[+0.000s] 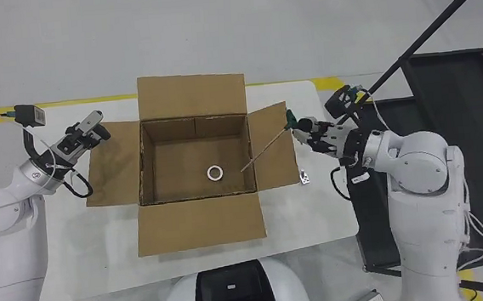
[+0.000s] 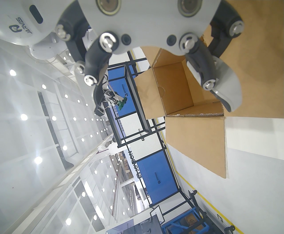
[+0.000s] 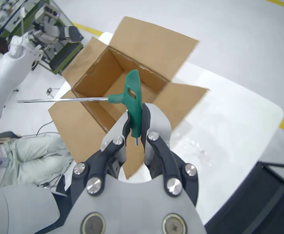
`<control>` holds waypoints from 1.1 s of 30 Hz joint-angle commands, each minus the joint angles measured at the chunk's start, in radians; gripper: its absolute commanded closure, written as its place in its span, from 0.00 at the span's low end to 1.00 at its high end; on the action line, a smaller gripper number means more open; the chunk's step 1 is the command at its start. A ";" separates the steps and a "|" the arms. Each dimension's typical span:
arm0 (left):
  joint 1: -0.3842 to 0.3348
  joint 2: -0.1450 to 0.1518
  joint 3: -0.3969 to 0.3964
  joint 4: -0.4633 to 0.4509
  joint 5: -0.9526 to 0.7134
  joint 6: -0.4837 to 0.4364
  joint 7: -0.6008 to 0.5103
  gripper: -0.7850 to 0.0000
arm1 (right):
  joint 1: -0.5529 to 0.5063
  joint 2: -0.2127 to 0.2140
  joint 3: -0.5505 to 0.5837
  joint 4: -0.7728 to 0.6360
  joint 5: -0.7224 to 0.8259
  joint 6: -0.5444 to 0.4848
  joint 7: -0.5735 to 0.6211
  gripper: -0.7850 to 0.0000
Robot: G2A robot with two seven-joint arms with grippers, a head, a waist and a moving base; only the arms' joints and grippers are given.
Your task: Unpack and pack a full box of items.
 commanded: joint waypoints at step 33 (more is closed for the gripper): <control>0.000 0.000 0.000 0.000 0.000 0.000 0.000 0.00 | -0.212 0.077 0.044 0.243 -0.402 0.379 -0.021 1.00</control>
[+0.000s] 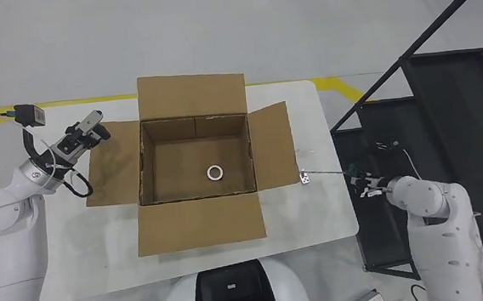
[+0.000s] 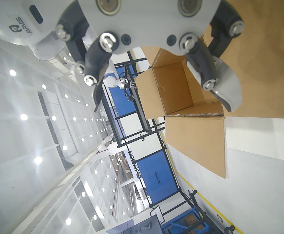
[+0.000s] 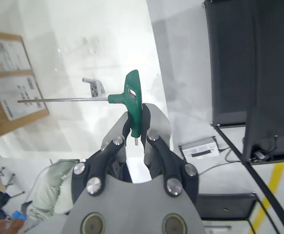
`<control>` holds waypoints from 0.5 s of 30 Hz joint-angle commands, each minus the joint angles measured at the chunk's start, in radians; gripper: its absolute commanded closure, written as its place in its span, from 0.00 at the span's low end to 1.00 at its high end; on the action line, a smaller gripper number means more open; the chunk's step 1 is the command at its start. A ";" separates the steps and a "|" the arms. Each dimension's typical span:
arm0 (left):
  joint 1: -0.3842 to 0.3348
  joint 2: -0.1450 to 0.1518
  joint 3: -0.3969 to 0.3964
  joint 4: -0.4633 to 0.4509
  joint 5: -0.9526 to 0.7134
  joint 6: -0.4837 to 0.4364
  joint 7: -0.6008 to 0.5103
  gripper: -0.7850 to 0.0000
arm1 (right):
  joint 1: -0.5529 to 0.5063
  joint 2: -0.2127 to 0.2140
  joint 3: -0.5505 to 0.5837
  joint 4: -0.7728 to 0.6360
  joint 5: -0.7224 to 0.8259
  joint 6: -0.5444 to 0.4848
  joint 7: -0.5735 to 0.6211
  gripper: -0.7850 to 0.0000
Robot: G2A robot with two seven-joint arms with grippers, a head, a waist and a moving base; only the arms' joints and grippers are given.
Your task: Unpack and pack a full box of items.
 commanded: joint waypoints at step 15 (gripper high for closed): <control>0.000 0.000 0.000 0.000 0.000 0.000 0.000 0.00 | 0.093 0.004 -0.263 0.169 -0.225 0.023 -0.057 1.00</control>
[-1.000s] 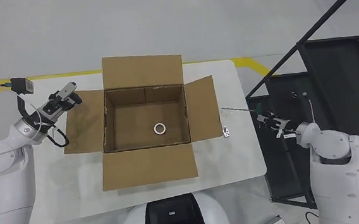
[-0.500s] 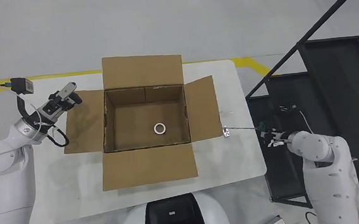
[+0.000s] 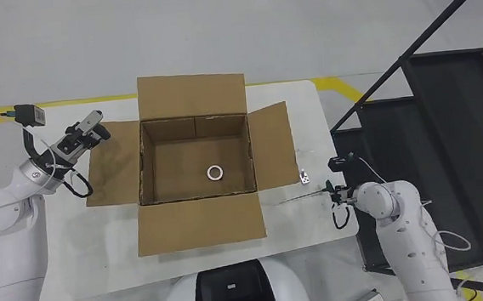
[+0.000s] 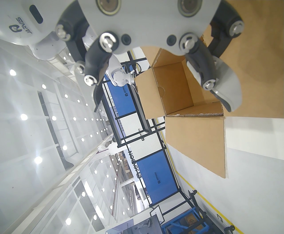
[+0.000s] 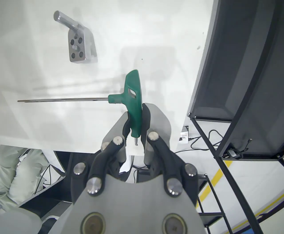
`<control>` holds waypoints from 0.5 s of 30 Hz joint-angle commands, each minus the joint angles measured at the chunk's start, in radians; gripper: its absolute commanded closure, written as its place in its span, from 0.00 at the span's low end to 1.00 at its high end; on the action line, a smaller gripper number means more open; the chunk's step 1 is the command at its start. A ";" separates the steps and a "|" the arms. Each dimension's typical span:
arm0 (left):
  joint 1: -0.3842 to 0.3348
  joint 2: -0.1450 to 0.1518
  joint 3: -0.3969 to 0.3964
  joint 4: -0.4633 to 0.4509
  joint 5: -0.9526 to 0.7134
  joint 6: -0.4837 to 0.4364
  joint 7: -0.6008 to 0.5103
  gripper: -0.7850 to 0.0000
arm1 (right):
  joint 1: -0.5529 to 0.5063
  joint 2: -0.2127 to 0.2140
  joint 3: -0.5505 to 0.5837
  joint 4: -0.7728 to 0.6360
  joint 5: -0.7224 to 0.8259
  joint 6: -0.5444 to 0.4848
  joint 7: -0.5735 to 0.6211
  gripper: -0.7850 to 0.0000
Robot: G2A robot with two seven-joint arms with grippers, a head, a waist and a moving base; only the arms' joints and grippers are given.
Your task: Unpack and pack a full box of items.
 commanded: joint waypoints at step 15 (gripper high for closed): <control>0.000 0.000 0.000 0.000 0.000 0.000 0.000 0.00 | 0.047 -0.001 -0.077 0.065 -0.004 0.060 -0.096 0.00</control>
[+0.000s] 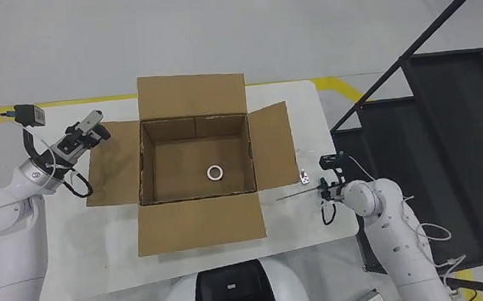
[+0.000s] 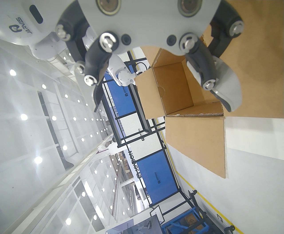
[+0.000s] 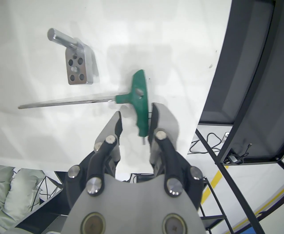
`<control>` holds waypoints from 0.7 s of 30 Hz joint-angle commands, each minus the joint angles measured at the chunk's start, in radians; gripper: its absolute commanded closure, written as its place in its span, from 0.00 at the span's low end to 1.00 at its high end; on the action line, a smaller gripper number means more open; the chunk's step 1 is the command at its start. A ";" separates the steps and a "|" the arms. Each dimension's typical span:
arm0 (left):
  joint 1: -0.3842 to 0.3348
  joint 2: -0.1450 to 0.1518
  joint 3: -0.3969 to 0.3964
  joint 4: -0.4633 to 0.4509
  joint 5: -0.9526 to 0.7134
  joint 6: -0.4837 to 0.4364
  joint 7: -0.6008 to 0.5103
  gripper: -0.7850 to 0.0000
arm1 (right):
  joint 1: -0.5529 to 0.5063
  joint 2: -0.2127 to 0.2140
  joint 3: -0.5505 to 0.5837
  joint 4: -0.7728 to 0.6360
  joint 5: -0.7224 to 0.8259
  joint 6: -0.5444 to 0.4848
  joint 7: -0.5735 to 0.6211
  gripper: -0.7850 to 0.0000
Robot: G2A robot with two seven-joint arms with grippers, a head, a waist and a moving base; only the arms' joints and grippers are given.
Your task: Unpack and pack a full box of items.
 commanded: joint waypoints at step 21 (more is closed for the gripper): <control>0.000 0.000 0.000 0.000 0.000 0.000 0.000 0.00 | -0.096 0.020 0.171 -0.473 0.430 -0.241 -0.302 0.00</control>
